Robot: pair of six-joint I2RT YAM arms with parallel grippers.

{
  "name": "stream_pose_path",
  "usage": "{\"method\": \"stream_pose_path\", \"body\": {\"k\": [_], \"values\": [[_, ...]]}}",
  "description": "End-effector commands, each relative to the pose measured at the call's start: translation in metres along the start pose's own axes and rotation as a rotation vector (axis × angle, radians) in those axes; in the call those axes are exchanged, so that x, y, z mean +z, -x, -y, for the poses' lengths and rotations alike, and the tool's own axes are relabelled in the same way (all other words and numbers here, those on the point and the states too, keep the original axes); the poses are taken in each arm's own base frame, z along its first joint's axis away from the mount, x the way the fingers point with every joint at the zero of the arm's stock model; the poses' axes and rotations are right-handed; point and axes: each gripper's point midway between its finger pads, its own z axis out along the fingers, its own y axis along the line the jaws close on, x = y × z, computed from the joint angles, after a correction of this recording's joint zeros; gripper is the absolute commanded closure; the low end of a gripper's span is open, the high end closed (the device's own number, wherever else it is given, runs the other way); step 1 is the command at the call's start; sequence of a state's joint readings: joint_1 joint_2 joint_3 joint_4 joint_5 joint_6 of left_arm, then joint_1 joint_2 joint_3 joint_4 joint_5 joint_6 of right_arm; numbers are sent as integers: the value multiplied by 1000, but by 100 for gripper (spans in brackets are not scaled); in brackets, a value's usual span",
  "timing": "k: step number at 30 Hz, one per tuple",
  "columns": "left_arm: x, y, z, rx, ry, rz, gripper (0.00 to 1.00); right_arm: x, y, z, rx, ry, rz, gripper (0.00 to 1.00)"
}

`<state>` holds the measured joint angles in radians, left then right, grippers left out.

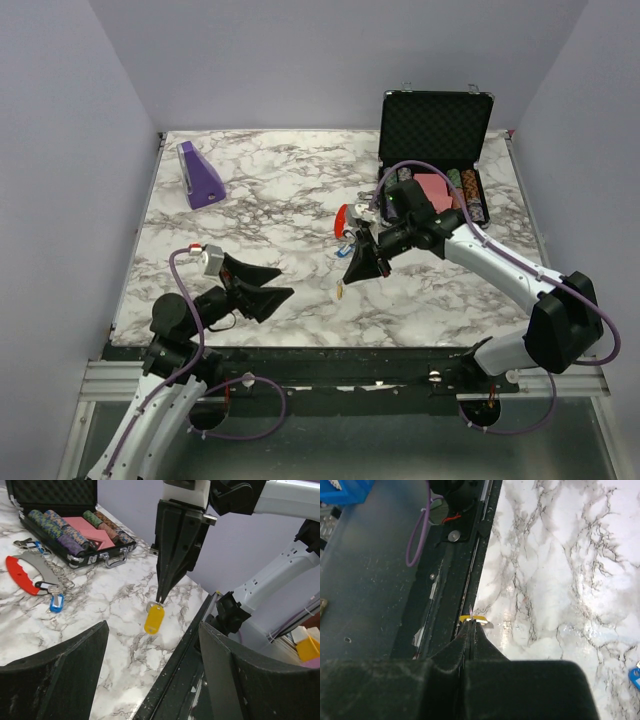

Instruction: Put the keys on the keyring

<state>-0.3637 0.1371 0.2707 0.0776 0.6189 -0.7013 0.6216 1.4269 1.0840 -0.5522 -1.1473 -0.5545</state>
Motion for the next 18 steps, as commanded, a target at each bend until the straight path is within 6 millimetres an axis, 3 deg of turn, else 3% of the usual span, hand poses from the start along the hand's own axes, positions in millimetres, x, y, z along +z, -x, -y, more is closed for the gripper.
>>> {"method": "stream_pose_path", "body": {"k": [1,8,18], "values": [[11,1,10,-3,-46,-10,20,-8,13,-5,1,24,71,99],[43,-9,20,58,-49,-43,21,-18,12,-2,3,11,78,99],[65,-46,13,109,-114,-77,47,-15,9,-3,42,44,95,99]]}}
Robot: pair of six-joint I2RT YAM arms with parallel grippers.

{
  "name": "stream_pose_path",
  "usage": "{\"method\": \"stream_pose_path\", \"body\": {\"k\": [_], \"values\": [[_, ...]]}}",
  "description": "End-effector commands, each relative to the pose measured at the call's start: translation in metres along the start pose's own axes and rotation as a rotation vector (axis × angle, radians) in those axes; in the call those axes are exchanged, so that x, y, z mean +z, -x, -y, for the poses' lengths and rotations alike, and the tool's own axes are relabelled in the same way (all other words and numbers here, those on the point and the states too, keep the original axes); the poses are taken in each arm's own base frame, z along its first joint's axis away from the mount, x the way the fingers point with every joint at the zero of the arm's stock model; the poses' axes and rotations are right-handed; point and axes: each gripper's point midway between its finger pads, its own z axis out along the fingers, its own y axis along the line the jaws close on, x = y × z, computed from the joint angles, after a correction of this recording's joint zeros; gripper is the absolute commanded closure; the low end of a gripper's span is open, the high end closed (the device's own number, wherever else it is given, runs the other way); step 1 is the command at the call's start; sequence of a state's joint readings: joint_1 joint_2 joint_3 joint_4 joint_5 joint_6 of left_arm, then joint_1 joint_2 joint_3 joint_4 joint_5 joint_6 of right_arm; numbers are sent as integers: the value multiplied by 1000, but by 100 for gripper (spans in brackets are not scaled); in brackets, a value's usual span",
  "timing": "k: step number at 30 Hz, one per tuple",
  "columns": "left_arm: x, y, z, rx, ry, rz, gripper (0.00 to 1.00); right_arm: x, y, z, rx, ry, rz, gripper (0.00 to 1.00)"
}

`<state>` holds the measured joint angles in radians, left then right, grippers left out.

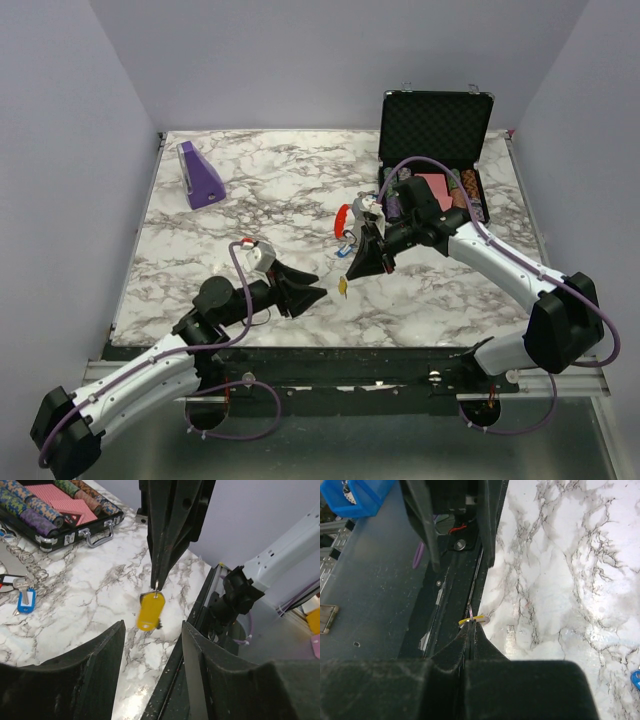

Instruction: Put the keys on the keyring

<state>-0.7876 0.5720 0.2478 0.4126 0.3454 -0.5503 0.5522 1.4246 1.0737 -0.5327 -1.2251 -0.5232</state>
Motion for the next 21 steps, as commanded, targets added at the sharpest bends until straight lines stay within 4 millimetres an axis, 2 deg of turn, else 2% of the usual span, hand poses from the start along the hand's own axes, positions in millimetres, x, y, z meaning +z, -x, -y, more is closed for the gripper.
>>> {"method": "stream_pose_path", "body": {"k": [1,5,21], "values": [[10,8,3,78,-31,56,48,1,2,-7,7,42,30,99],[16,6,6,98,-59,44,54,2,1,-6,20,48,32,99],[34,2,14,81,-103,3,64,4,-2,-6,41,64,43,99]]}}
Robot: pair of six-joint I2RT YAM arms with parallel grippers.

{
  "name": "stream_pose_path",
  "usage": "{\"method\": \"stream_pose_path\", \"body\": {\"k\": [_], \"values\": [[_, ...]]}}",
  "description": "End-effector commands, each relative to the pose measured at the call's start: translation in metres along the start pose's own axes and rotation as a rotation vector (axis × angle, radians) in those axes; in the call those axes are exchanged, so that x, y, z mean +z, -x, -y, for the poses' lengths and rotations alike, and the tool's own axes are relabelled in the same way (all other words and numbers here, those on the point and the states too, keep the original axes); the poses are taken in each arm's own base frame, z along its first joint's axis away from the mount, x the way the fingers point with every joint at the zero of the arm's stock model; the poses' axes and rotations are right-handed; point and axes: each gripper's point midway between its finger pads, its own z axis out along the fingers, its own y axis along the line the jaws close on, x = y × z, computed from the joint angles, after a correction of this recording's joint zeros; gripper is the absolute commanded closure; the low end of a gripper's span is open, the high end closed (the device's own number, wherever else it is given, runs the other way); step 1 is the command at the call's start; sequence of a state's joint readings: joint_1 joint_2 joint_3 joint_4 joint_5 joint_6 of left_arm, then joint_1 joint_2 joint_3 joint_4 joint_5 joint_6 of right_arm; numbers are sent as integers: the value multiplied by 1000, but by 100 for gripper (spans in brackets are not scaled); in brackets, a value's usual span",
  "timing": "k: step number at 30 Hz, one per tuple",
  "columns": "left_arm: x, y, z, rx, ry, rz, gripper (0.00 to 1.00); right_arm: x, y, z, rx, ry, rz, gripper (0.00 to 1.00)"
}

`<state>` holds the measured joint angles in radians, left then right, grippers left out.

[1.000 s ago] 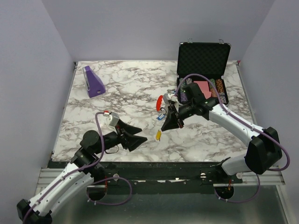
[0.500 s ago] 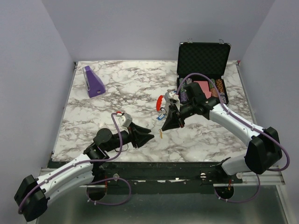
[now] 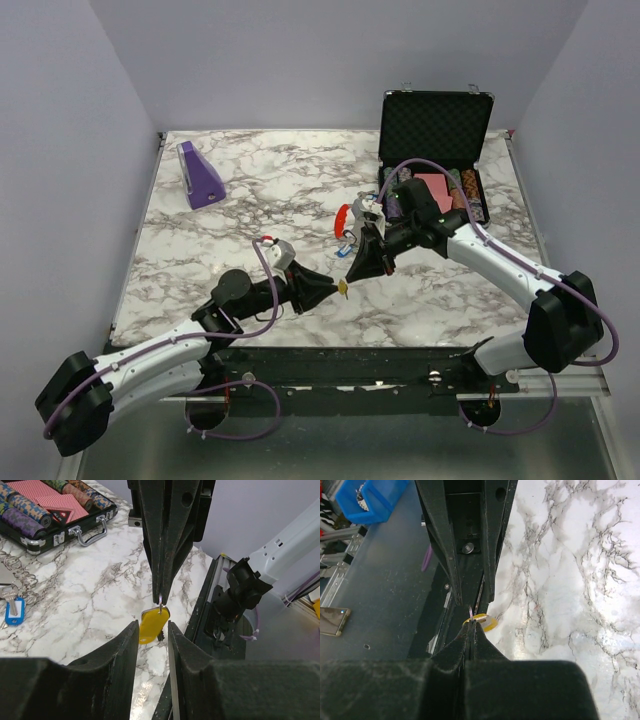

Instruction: Put the keys on the keyring

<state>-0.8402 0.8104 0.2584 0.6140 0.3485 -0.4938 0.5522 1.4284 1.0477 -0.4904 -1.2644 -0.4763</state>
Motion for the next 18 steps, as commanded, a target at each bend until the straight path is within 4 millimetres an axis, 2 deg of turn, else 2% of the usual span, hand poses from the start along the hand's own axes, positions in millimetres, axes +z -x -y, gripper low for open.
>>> {"method": "stream_pose_path", "body": {"k": [1,11,18], "values": [[8,21,16,39,-67,48,64,2,-1,-1,11,32,19,99],[11,17,20,36,-83,29,65,2,-1,-1,13,33,22,99],[15,17,20,31,-81,19,69,2,-2,-1,17,36,23,99]]}}
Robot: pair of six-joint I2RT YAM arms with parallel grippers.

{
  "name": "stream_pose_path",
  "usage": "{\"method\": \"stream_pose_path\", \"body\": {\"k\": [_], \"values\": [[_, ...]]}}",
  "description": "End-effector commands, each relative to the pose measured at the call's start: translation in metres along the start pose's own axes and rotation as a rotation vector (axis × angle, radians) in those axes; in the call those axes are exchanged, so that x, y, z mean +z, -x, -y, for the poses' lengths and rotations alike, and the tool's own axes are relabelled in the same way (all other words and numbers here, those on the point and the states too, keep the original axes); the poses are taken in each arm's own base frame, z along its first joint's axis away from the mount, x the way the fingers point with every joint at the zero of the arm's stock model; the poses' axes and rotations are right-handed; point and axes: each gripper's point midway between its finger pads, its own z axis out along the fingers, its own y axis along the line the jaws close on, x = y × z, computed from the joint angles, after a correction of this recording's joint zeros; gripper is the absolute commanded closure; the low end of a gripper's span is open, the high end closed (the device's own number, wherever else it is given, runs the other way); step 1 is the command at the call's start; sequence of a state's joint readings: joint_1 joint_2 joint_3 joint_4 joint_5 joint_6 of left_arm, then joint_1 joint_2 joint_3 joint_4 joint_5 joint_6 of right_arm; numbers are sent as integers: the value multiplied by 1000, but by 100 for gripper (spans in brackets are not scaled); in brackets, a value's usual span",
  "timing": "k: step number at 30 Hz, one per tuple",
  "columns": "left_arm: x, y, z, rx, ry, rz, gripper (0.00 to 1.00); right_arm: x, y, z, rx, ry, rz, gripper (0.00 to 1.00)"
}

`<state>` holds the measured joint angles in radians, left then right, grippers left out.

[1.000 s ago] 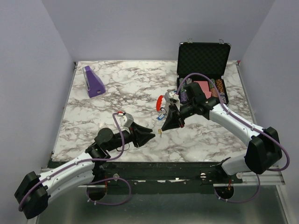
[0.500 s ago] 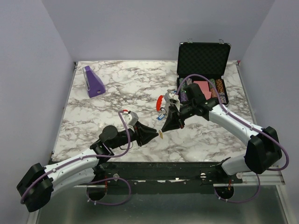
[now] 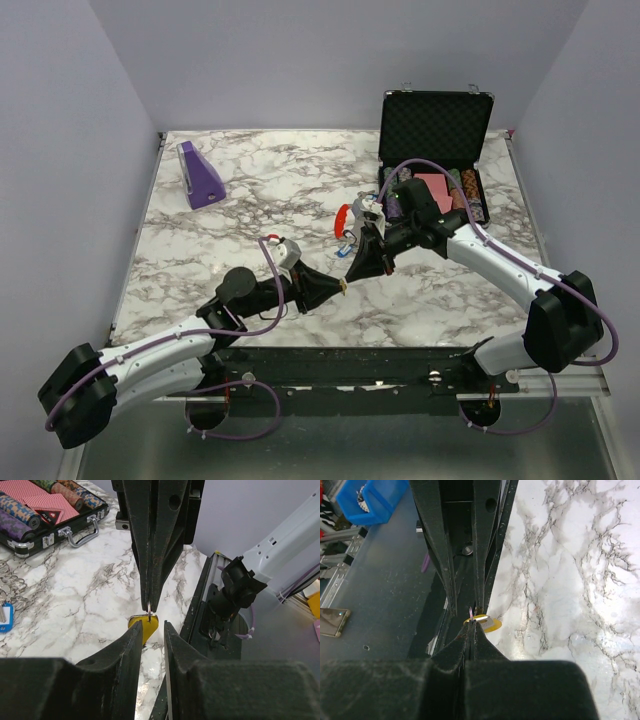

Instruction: Put the keys on the keyring

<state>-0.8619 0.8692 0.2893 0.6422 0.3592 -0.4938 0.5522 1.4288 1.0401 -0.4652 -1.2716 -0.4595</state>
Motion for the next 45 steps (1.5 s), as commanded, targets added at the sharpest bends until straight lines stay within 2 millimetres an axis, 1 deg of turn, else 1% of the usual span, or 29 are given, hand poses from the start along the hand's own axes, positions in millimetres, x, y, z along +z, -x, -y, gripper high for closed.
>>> {"method": "stream_pose_path", "body": {"k": [1,4,10,16,22,23,26,30,32,36,38,41,43,45], "values": [[6,17,13,32,-49,33,69,1,-3,-1,19,32,16,99],[7,18,14,33,-52,35,69,2,-4,-2,21,35,15,99],[8,17,14,31,-57,21,74,2,-4,-2,22,36,17,99],[10,12,14,24,-59,-1,85,2,-3,-2,20,37,18,99],[10,8,11,18,-44,-25,85,2,-3,-3,20,38,19,99],[10,8,11,18,-44,-25,87,2,-3,-2,22,38,19,99],[10,9,10,16,-33,-24,100,2,-3,-2,20,37,19,99],[8,4,5,19,-3,-59,100,2,-4,-1,22,34,17,98],[7,3,4,32,9,-80,100,2,-4,-1,22,30,16,96],[2,0,1,57,35,-139,100,2,-7,-3,18,38,13,81],[0,-2,0,60,48,-175,100,2,-7,-4,11,43,13,77],[-1,-3,2,66,48,-214,100,2,-8,-5,12,47,12,64],[-3,-6,2,71,47,-247,100,2,-8,-6,14,51,14,56],[-2,-6,4,75,38,-270,100,2,-7,-7,14,57,15,49]]}}
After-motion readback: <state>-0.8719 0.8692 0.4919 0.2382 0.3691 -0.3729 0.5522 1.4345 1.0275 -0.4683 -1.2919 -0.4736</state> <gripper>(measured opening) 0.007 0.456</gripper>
